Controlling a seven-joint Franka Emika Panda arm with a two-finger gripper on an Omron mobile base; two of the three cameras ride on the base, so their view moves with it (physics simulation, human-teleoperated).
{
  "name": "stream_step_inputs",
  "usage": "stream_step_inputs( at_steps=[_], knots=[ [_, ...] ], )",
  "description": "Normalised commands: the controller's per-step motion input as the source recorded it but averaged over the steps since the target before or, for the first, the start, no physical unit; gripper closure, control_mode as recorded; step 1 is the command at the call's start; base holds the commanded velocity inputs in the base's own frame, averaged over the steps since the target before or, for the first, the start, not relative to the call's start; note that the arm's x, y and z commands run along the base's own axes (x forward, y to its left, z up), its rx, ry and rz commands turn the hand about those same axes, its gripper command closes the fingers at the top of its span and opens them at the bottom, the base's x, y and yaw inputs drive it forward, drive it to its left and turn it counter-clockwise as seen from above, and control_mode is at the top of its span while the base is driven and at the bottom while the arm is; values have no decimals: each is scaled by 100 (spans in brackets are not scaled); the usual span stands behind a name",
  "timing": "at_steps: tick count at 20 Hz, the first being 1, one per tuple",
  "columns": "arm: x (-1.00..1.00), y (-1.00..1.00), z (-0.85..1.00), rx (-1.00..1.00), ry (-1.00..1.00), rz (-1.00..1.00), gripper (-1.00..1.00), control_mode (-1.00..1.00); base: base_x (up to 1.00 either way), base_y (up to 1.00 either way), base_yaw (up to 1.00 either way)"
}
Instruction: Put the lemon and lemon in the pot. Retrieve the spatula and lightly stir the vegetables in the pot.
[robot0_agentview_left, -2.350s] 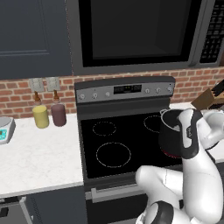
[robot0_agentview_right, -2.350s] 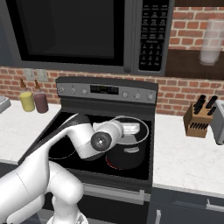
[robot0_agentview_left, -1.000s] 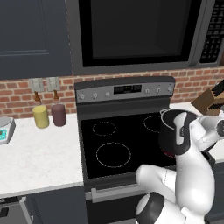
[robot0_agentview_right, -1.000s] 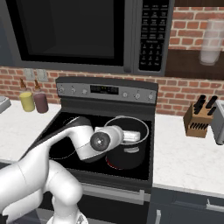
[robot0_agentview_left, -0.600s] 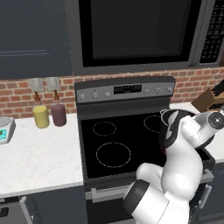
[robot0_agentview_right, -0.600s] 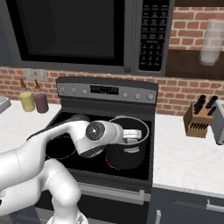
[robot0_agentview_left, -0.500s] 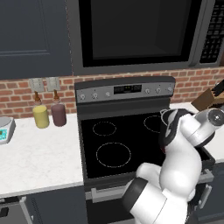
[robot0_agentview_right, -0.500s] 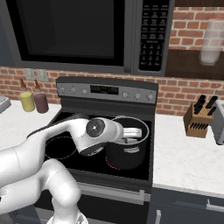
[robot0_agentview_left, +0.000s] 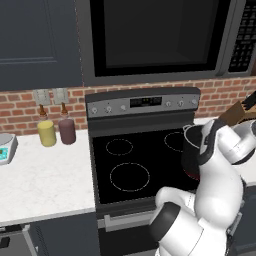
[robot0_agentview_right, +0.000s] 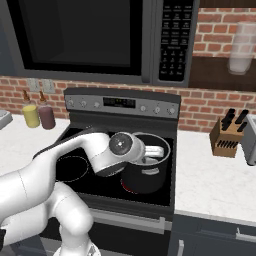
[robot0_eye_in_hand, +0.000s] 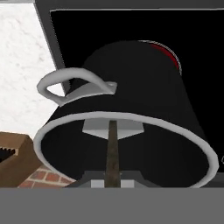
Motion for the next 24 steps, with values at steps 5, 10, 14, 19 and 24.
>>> stream_step_inputs(
  at_steps=[5, 10, 14, 19, 24],
  knots=[
    [0, 16, 31, 17, 0, 0, 100, -100, 0, 0, 0],
    [0, 15, 42, 15, 0, 0, 100, -100, 0, 0, 0],
    [-1, 1, 37, 10, 4, -2, 100, -100, 0, 0, 0],
    [-7, 0, 25, 4, 10, -8, 100, -100, 0, 0, 0],
    [-11, 0, 7, 4, 9, -14, 100, -100, 0, 0, 0]
  ],
)
